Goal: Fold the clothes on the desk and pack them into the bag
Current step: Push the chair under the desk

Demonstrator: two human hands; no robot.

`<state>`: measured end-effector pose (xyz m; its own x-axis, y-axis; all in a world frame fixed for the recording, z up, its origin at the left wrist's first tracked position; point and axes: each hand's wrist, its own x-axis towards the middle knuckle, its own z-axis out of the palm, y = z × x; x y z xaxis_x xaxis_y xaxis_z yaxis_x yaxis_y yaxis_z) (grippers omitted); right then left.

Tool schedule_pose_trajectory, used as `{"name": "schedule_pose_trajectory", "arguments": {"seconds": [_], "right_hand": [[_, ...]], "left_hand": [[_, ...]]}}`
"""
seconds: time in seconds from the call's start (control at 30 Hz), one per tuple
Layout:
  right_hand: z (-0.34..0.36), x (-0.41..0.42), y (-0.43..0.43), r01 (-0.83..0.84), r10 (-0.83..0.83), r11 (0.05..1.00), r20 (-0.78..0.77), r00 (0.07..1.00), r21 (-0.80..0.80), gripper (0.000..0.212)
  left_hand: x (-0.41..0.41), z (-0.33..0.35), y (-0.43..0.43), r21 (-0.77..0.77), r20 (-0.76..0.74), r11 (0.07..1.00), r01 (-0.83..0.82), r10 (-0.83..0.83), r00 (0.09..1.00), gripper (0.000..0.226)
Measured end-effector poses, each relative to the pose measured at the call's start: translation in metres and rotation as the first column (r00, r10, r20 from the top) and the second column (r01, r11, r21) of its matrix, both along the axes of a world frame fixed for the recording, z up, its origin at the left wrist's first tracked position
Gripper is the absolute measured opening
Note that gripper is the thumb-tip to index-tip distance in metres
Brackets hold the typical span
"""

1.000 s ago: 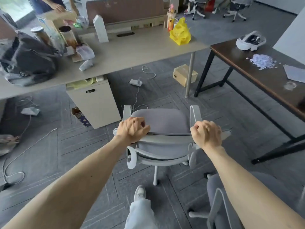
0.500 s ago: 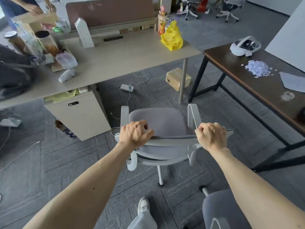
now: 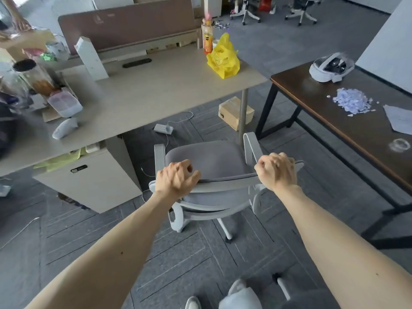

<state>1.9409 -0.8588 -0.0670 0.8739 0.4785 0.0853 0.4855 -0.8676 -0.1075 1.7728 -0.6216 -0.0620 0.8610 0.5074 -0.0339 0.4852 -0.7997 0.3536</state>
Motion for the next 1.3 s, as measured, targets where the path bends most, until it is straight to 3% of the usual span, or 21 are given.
{"name": "schedule_pose_trajectory", "arguments": {"seconds": [0.67,0.93,1.3], "right_hand": [[0.001,0.264,0.104,-0.197,0.197,0.98,0.004,0.98,0.013,0.05],[-0.004,0.341,0.157,-0.236,0.235,0.971,0.027,0.972,0.029,0.052],[0.002,0.443,0.221,-0.271,0.27,0.962,0.023,0.962,0.031,0.049]], "left_hand": [[0.234,-0.005,0.078,0.037,0.007,0.979,-0.201,0.201,0.98,0.033],[0.301,0.0,0.117,0.029,0.019,0.965,-0.262,0.262,0.965,0.04],[0.386,-0.005,0.167,-0.019,0.072,0.958,-0.286,0.287,0.955,0.032]]}}
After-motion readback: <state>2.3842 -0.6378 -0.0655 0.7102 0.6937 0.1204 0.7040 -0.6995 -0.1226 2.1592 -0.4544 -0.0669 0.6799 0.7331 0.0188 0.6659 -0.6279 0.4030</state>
